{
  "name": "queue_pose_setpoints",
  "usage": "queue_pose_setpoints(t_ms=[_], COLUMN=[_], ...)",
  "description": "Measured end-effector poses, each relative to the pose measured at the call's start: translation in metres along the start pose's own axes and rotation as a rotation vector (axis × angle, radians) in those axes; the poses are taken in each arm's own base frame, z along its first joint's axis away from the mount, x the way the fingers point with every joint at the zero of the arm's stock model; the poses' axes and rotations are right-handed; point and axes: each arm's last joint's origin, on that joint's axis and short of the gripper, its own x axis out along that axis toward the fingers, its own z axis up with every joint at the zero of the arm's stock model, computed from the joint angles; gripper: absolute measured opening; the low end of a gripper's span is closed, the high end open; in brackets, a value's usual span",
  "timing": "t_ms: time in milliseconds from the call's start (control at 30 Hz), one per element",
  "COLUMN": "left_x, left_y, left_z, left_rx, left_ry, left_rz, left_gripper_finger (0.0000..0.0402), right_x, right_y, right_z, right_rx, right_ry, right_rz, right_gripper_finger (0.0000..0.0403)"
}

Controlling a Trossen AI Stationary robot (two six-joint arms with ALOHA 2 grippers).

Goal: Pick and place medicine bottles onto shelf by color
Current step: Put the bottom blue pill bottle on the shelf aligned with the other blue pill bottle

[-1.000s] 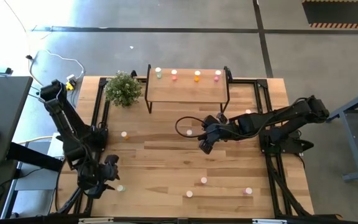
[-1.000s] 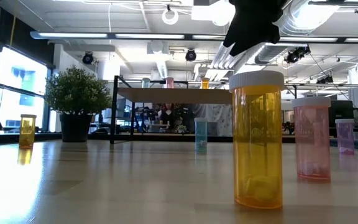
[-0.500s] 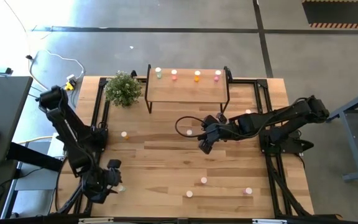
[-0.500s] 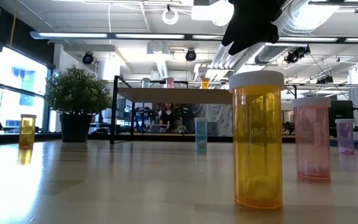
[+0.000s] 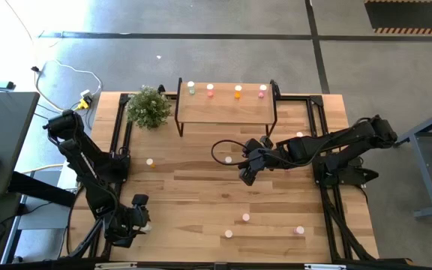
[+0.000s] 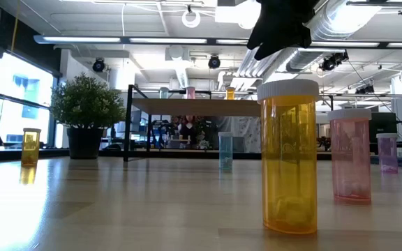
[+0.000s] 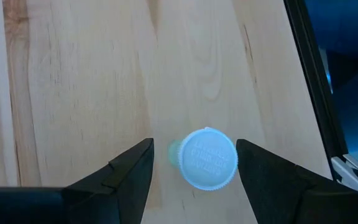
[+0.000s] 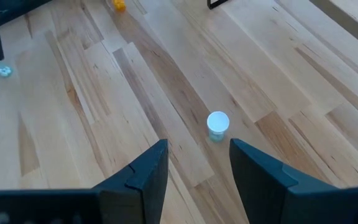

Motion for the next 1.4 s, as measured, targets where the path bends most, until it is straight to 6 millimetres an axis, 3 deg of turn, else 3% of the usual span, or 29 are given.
queue_pose_setpoints(t_ms=[200, 700, 967, 1167, 1400], left_x=[0.0, 0.0, 0.0, -0.001, -0.005], left_y=[0.0, 0.0, 0.001, 0.003, 0.018], left_z=[0.001, 0.001, 0.004, 0.019, 0.053], left_rx=[-0.008, -0.008, -0.014, -0.003, 0.015], left_ry=[-0.017, -0.021, -0.025, -0.054, -0.115], left_rz=[0.009, 0.01, 0.013, 0.02, 0.051], left_gripper_finger=[0.0204, 0.0115, 0.0115, 0.0116, 0.0117], right_x=[0.0, 0.0, 0.0, 0.0, -0.001], right_y=[0.0, 0.0, 0.001, 0.001, 0.007], right_z=[0.0, 0.0, 0.001, 0.002, 0.007], right_rx=[0.0, 0.0, 0.003, 0.008, 0.061], right_ry=[0.0, 0.0, -0.007, -0.018, -0.077], right_rz=[0.0, 0.0, 0.005, 0.014, 0.069], right_gripper_finger=[0.0163, 0.0163, 0.0163, 0.0163, 0.0163])
